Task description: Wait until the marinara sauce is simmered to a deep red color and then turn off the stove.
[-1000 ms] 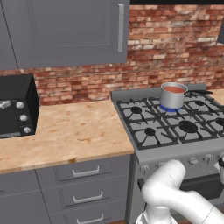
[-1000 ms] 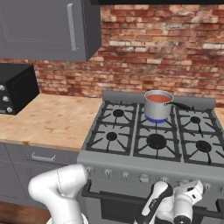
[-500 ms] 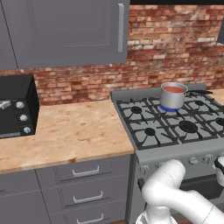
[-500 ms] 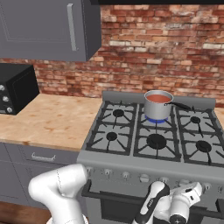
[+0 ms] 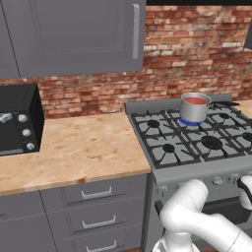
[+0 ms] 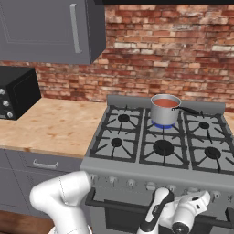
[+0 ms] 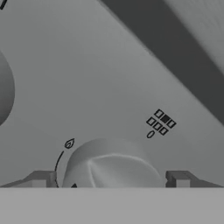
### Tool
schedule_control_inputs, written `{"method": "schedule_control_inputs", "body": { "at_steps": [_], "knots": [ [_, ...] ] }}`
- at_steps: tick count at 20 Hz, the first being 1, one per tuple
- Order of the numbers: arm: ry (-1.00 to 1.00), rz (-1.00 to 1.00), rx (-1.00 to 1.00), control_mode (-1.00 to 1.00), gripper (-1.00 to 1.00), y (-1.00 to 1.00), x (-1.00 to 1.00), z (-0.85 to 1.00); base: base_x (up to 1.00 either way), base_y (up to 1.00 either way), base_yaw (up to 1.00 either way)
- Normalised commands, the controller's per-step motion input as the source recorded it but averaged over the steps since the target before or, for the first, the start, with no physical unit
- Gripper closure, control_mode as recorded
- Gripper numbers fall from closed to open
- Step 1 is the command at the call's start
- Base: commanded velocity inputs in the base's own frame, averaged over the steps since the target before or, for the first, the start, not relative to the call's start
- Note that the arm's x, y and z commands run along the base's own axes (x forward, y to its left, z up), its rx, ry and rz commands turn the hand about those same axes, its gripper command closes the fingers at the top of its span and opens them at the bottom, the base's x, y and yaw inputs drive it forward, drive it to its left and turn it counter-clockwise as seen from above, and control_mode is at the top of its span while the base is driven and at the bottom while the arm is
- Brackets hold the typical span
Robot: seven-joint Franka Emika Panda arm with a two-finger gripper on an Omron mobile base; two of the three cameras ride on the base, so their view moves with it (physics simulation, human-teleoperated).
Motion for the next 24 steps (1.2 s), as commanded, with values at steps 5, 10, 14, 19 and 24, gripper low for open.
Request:
{"method": "schedule_control_inputs", "body": {
  "at_steps": [5, 10, 14, 19, 24],
  "knots": [
    [-0.1, -0.01, 0.0, -1.0, -1.0, -0.11, 0.0, -0.34, 0.0, 0.0, 0.0],
    [-0.11, 0.0, 0.0, -1.0, -1.0, -0.02, 0.01, -0.29, 0.0, 0.0, 0.0],
    [-0.1, 0.0, 0.0, -1.0, -1.0, -0.04, 0.02, -0.31, 0.0, 0.0, 0.0],
    [-0.05, 0.0, 0.0, -1.0, -1.0, -0.1, 0.02, -0.29, 0.0, 0.0, 0.0],
    [-0.03, 0.0, 0.0, -1.0, 1.0, -0.02, 0.0, -0.18, 0.0, 0.0, 0.0]
  ]
}}
